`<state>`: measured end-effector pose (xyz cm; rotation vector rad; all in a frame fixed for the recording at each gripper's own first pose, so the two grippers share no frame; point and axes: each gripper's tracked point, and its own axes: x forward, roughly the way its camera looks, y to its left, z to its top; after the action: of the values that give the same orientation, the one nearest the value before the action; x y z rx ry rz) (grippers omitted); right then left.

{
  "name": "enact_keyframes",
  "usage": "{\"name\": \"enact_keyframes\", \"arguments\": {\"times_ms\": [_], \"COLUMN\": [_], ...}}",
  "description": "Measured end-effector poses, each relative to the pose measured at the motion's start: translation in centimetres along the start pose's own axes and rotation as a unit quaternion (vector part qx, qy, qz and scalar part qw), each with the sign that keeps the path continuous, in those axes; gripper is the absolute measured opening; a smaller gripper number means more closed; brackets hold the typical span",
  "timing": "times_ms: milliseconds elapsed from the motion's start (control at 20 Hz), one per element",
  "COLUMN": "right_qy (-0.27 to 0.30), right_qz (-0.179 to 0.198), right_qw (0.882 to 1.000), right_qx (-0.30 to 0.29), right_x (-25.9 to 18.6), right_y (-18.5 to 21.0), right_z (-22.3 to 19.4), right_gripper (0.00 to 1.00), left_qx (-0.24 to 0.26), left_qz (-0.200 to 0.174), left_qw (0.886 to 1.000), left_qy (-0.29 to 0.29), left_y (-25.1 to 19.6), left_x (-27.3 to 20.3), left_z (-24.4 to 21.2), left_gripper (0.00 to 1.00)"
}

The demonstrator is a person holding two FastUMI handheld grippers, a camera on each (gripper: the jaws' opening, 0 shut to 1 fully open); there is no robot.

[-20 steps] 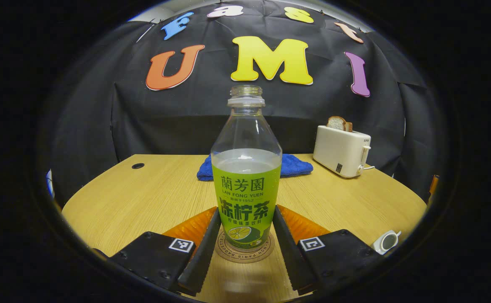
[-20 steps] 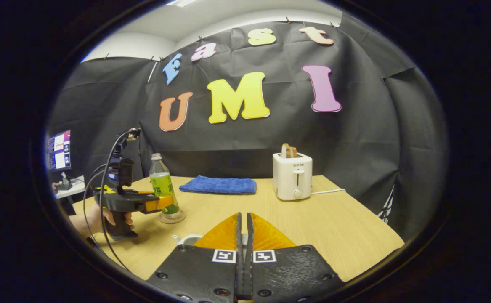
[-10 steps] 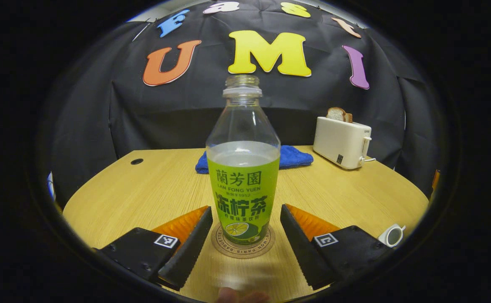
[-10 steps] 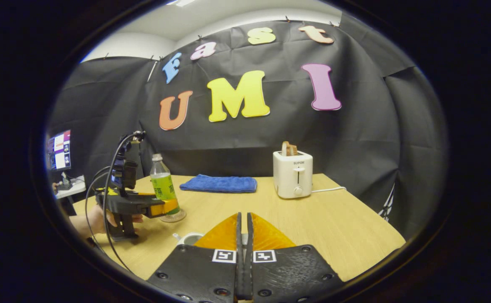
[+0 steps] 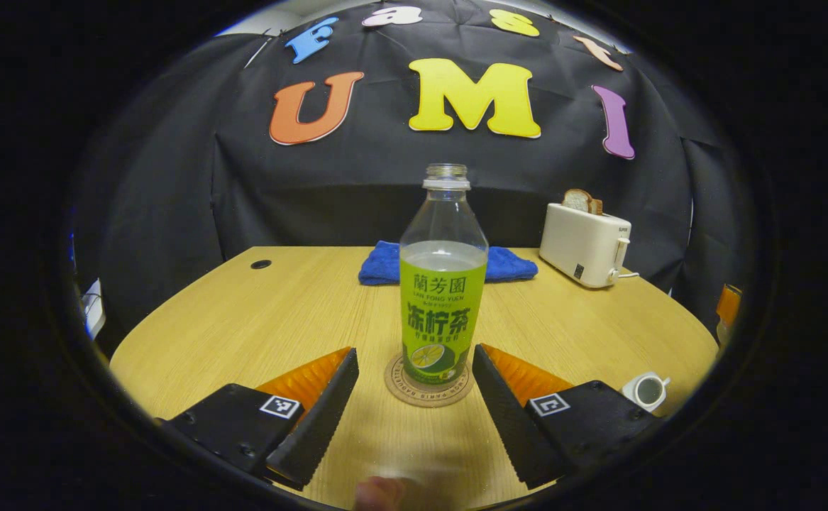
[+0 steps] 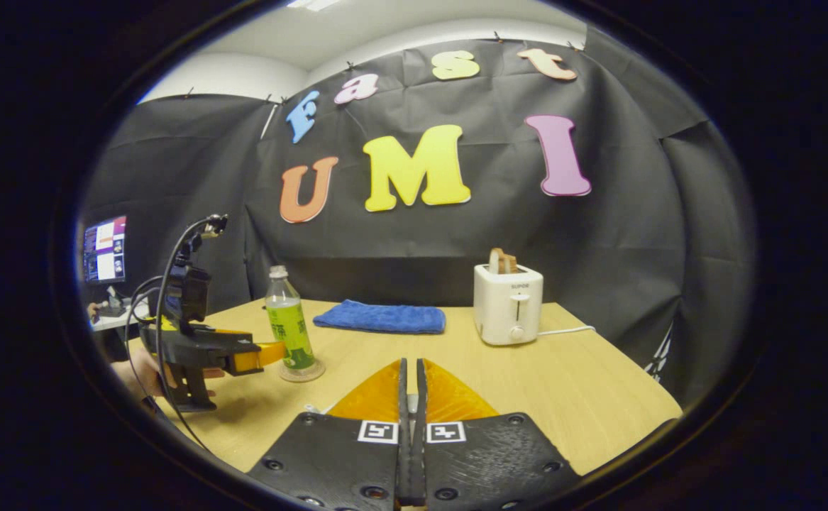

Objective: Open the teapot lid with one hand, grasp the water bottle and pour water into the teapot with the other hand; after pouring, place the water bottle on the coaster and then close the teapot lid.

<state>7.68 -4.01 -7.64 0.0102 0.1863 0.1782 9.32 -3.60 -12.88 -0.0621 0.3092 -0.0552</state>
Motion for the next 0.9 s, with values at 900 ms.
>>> {"name": "enact_keyframes", "arguments": {"times_ms": [900], "right_qy": [0.032], "right_qz": [0.084], "right_qw": [0.996], "right_qx": [0.0], "right_x": [4.5], "right_y": [6.6], "right_z": [-4.8], "right_gripper": [0.0], "left_qx": [0.023], "left_qz": [0.1], "left_qw": [0.989], "left_qy": [-0.104], "left_y": [7.0], "left_x": [-12.0], "left_z": [2.0], "left_gripper": [1.0]}}
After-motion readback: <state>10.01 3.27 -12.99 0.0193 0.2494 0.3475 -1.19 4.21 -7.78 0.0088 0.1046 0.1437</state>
